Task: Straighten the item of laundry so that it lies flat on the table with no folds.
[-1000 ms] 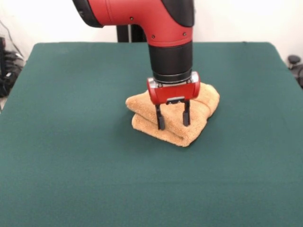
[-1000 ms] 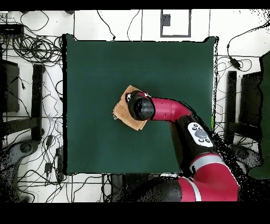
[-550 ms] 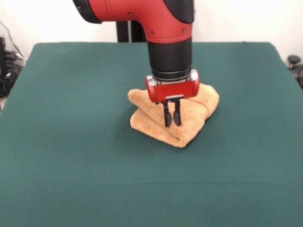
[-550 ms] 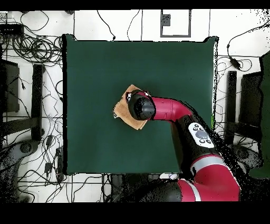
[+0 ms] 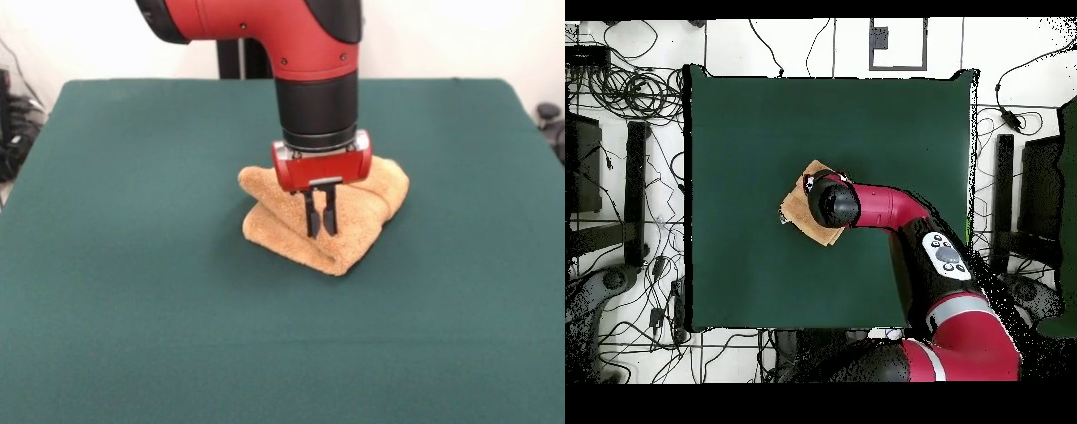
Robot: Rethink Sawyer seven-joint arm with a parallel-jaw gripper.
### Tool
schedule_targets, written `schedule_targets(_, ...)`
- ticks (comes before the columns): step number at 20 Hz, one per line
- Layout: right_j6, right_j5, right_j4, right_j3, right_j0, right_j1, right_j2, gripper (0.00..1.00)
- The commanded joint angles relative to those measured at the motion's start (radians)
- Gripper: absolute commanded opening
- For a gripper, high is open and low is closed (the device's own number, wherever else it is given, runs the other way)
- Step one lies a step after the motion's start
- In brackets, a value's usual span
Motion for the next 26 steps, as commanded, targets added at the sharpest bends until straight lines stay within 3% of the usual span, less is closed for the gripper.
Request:
schedule_targets(1, 0.12, 0.043, -0.002, 0.012, 0.064, 0.018, -0.005, 0.0)
schedule_targets(15, 0.142, 0.334, 0.086, 0.055, 0.122, -0.148, -0.069, 0.0)
schedule_targets(26, 0.225, 0.606, 0.113, -0.043, 0.22, -0.19, -0.142, 0.0)
